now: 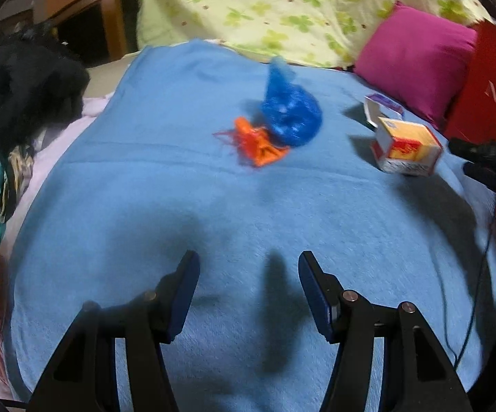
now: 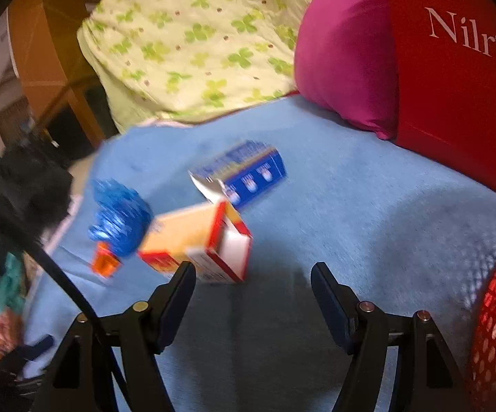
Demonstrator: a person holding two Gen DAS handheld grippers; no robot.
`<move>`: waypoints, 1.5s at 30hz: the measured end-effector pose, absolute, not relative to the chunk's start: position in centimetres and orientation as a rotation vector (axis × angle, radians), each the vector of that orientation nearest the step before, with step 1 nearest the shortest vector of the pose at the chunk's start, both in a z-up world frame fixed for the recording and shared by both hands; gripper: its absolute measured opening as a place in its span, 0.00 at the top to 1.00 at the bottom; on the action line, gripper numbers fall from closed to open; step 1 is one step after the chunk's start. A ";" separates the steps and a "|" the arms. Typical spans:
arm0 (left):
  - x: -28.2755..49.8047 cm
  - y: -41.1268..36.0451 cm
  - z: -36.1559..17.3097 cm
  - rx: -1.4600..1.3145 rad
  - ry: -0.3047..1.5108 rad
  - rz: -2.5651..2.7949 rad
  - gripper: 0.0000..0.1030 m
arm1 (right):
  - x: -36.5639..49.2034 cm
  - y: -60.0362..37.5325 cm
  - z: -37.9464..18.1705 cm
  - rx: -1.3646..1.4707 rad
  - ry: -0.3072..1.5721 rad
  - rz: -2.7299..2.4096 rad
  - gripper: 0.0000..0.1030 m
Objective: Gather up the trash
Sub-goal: 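Grasp the orange ribbon-tied bag with the left tool while the right tool grasps the yellow medicine box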
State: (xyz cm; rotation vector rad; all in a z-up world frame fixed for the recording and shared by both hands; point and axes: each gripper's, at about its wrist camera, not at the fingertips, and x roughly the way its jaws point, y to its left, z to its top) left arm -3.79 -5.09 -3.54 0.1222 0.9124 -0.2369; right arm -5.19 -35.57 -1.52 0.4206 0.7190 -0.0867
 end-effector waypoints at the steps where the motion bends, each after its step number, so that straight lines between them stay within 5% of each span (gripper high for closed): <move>1: -3.4 -5.1 -3.5 0.119 0.911 -0.234 0.41 | -4.9 -35.8 -1.3 0.440 0.714 -0.071 0.29; 12: 5.0 -6.5 -3.0 0.113 0.826 -0.217 0.41 | -1.7 -36.4 -0.9 0.640 0.714 0.073 0.28; 25: 9.3 -7.6 -5.5 0.070 0.934 -0.321 0.41 | 2.5 -38.6 -1.9 0.737 0.710 0.074 0.28; 34: 10.3 -6.5 -6.3 0.002 1.009 -0.342 0.72 | 4.6 -37.9 -3.9 0.799 0.811 0.187 0.28; 45: 10.4 -2.1 -5.7 -0.085 1.077 -0.294 0.73 | 2.8 -33.5 -2.4 0.612 0.930 0.303 0.28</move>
